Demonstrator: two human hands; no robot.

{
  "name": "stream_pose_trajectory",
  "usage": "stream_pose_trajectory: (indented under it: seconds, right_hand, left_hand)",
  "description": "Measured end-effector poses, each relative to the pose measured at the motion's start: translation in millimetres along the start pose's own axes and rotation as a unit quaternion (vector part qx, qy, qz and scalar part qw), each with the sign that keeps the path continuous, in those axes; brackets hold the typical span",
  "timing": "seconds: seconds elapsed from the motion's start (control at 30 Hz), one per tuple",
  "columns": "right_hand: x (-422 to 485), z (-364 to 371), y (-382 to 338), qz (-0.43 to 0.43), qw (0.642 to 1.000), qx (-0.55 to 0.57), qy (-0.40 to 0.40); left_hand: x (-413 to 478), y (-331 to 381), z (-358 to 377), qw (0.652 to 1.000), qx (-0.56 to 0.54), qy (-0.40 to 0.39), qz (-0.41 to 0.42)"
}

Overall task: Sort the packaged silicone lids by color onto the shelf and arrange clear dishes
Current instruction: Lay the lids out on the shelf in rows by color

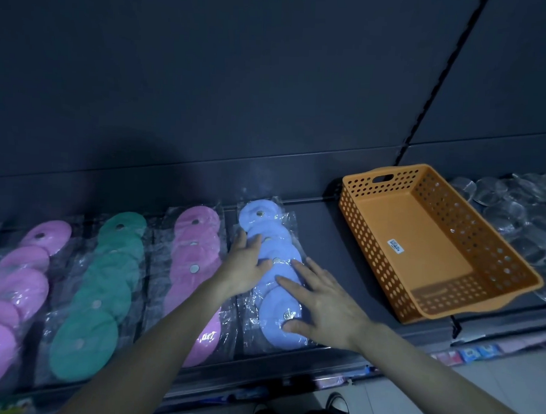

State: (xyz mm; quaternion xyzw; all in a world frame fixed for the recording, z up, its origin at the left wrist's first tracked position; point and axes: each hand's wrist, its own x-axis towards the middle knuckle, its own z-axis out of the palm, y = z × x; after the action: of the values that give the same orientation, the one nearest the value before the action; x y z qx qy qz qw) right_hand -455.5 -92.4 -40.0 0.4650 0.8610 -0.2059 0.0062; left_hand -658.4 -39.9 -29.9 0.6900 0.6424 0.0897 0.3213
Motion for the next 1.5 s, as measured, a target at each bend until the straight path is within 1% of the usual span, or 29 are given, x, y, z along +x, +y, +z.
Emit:
stream_pose_trajectory:
  seconds: [0.17,0.3,0.33,0.47,0.57,0.7,0.87,1.0,1.1,1.2,1.33,1.4,1.5]
  right_hand:
    - [5,-5,2,-0.007,1.000,-0.010,0.000]
    - [7,-9,1,-0.032,0.999,-0.028,0.008]
    - [7,-9,2,-0.034,0.999,-0.025,0.006]
    - [9,-10,5,-0.036,0.999,-0.025,-0.007]
    - [12,-10,7,-0.043,0.998,-0.037,-0.001]
    - [15,-9,7,-0.059,0.997,-0.052,0.008]
    - [13,-3,8,-0.029,0.999,0.018,-0.011]
    - [14,-1,7,-0.026,0.999,0.025,-0.005]
    - [13,-2,6,-0.029,0.999,0.024,-0.006]
    - [13,-4,6,-0.029,0.999,0.022,-0.007]
    - [13,-15,4,-0.025,0.999,0.035,-0.015]
    - [11,-26,4,-0.013,0.998,0.057,0.011]
    - [5,-46,8,0.022,0.992,0.065,0.102]
  left_hand:
    - [5,0,1,1.000,-0.008,0.004,-0.019]
    - [11,1,-8,0.997,0.030,0.066,0.030]
    - [14,1,-11,0.996,0.044,0.069,0.038]
    - [35,-6,-23,0.993,0.103,0.034,0.046]
    - [48,-9,-29,0.992,0.117,0.001,0.040]
    - [56,-13,-33,0.990,0.133,-0.019,0.040]
    - [57,-11,-31,0.986,0.164,-0.008,0.025]
    - [59,-13,-33,0.987,0.157,0.008,0.044]
    - [60,-19,-37,0.986,0.152,0.002,0.072]
    - [59,-20,-39,0.985,0.155,0.000,0.076]
    - [53,-10,-36,0.985,0.148,0.034,0.086]
    - [49,-4,-35,0.983,0.141,0.050,0.106]
    - [45,10,-37,0.983,0.112,0.059,0.132]
